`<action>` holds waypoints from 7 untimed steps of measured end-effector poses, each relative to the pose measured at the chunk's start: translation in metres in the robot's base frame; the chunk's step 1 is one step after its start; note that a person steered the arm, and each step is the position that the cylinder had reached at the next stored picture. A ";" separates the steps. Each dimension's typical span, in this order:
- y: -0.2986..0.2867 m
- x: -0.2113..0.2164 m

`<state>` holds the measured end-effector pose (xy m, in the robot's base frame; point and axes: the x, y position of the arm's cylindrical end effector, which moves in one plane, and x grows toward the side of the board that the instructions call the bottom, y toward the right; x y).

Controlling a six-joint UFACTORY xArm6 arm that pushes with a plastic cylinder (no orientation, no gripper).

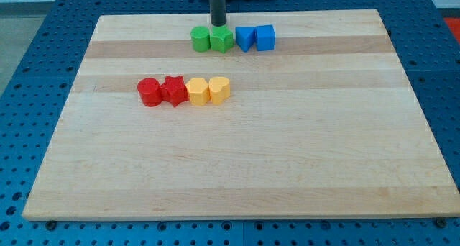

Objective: Push the blue cube slightly down

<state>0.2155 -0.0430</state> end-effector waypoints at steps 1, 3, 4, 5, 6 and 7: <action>0.000 0.002; 0.025 0.005; 0.047 0.009; 0.058 0.020; 0.070 0.033; 0.077 0.033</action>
<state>0.2487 0.0345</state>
